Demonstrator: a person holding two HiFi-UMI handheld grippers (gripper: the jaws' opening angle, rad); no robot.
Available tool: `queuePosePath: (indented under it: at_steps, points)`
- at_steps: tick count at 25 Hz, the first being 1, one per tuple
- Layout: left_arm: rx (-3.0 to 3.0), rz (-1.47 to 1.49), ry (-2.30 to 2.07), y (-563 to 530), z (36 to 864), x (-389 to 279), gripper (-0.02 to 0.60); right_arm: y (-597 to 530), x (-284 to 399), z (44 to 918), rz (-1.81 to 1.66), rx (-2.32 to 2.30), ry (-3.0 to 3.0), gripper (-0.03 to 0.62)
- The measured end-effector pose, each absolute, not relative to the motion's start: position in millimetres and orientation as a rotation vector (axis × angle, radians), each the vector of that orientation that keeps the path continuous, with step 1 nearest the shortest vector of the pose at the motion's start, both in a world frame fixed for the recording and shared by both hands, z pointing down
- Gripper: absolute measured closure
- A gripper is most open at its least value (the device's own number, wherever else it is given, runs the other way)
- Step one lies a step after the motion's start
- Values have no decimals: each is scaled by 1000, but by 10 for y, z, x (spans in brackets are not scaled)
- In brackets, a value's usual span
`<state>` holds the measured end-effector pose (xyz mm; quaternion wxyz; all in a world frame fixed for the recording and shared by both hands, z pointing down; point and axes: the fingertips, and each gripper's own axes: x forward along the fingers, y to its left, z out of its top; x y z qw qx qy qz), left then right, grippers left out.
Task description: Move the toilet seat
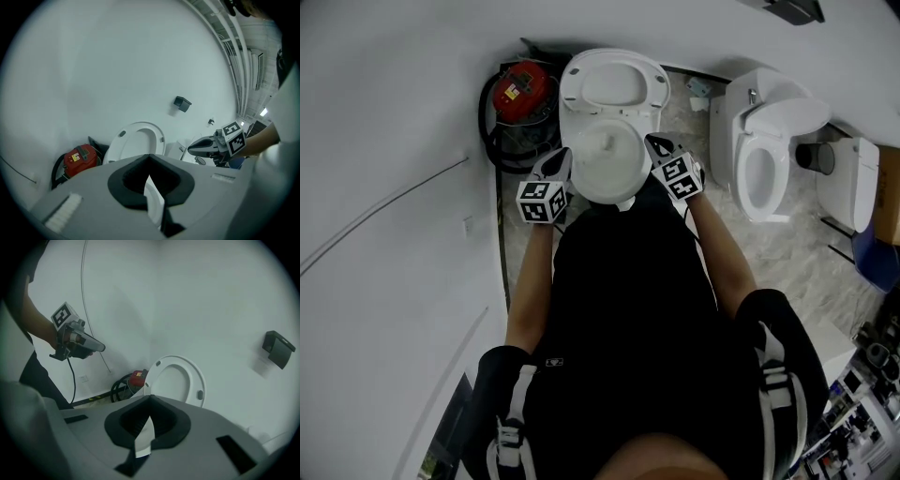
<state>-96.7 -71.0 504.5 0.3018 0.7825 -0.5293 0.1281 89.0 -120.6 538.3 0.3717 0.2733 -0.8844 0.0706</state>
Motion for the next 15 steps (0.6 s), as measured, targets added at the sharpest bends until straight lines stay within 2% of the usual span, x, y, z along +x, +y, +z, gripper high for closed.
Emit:
queuePosePath:
  at_steps: [15]
  points:
    - [2067,359,-1414,-687,5083,-1048,584,-1252,989,5375,192,760,-2261,592]
